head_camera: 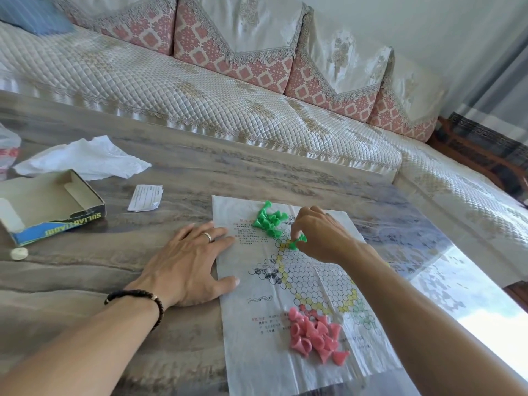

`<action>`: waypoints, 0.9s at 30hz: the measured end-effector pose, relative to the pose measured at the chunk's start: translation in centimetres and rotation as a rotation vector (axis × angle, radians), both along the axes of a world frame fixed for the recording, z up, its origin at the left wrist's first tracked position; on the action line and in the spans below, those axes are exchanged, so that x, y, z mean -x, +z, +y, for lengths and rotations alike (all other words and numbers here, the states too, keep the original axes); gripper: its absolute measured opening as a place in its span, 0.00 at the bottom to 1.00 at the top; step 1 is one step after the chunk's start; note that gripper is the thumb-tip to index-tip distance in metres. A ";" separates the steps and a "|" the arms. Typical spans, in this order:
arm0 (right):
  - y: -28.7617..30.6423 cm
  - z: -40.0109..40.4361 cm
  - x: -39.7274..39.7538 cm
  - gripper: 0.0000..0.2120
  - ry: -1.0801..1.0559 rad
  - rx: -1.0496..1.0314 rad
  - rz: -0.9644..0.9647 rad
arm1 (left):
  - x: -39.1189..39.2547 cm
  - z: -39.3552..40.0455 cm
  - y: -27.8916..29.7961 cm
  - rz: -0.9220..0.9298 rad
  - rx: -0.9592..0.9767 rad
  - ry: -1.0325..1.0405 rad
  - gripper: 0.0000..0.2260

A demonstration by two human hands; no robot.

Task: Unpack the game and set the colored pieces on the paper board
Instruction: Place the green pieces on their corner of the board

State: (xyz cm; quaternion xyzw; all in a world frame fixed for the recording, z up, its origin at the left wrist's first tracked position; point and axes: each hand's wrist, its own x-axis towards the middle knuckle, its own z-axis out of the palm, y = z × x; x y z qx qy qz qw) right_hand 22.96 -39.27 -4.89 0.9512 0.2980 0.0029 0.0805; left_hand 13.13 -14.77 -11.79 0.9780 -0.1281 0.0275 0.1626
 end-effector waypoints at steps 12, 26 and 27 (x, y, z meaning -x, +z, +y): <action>0.2 0.9 -0.5 0.10 -0.067 -0.170 -0.005 | 0.0 -0.1 0.1 -0.003 0.014 0.004 0.41; -1.5 4.4 -1.0 0.11 -0.097 -0.250 0.073 | 0.2 -0.1 0.2 -0.004 0.016 0.007 0.38; -1.3 4.3 -1.0 0.12 -0.093 -0.255 0.067 | 0.2 -0.1 0.3 -0.004 0.014 0.007 0.38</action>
